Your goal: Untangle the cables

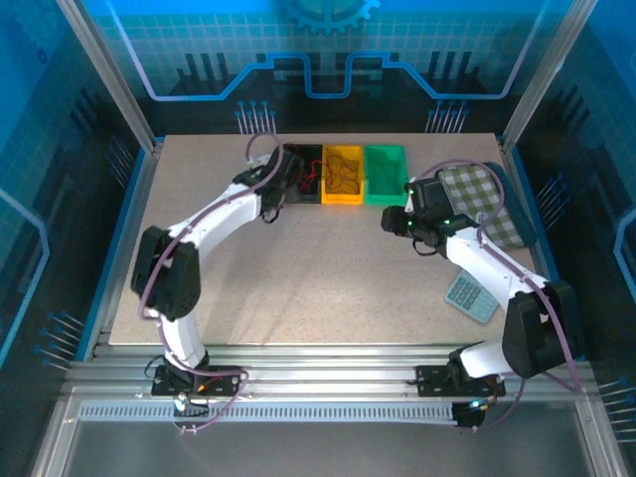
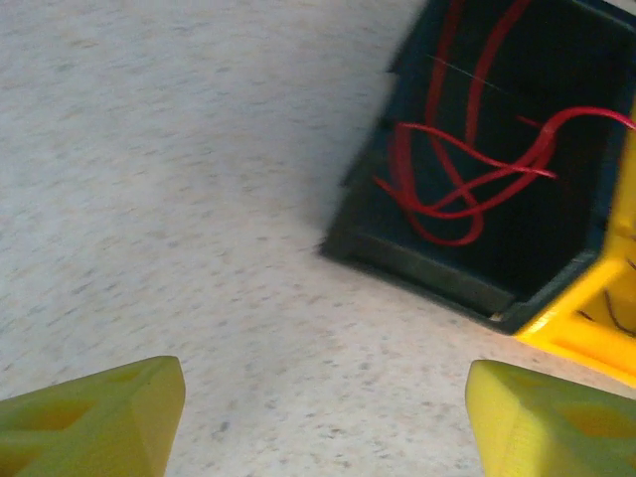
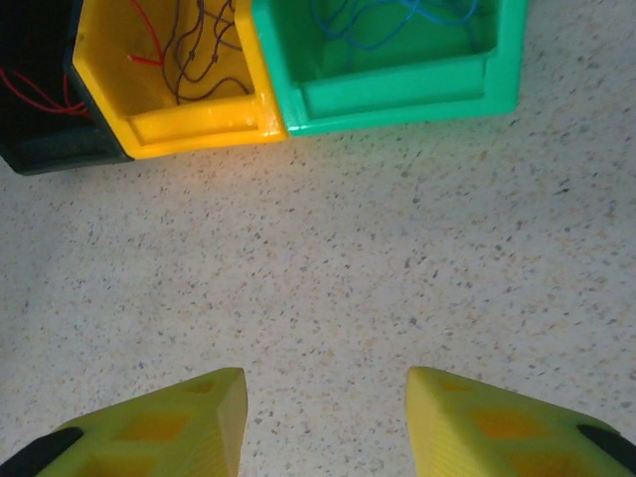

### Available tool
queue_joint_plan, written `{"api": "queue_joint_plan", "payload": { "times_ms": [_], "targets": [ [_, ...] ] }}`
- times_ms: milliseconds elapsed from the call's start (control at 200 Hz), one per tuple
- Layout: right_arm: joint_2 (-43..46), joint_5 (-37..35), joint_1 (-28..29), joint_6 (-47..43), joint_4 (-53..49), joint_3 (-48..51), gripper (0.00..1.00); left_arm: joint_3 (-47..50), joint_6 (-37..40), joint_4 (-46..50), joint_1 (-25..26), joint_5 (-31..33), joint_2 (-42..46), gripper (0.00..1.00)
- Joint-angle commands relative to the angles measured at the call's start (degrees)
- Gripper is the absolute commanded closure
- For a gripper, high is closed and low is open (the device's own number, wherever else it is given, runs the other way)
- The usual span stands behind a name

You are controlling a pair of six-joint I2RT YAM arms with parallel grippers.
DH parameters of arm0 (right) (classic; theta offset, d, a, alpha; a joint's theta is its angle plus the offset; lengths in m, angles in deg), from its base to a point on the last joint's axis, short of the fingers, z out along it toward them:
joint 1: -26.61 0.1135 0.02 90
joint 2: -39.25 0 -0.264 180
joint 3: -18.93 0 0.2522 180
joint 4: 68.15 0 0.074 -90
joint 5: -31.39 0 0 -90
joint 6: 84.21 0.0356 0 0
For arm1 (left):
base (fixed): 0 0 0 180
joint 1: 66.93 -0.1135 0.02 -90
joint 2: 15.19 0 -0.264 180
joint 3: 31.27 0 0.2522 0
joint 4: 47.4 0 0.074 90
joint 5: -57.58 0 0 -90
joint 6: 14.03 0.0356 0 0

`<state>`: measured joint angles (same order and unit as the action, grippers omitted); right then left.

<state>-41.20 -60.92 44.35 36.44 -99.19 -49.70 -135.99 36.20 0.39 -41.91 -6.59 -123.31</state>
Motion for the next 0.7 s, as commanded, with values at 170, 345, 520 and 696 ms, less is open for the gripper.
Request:
{"api": "queue_joint_plan", "payload": {
  "times_ms": [170,345,520,696],
  "targets": [
    [-1.14,2.06,2.74,1.85,-0.6,-0.26,0.54,-34.4,11.56,9.27,-0.08,-10.37,-22.0,0.83],
    [-0.03,1.11,3.39,2.57,-2.03,0.88,0.54,-38.09,2.7,-0.76,-2.18,-23.97,-28.14,0.8],
    [1.63,0.37,3.44,2.75,-2.01,2.9,0.54,-40.18,3.61,0.43,0.08,-23.74,-30.11,0.78],
    [1.11,0.94,3.52,3.17,-1.6,3.48,0.54,-40.24,7.66,1.88,2.72,-20.99,-30.55,0.74]
  ]
}}
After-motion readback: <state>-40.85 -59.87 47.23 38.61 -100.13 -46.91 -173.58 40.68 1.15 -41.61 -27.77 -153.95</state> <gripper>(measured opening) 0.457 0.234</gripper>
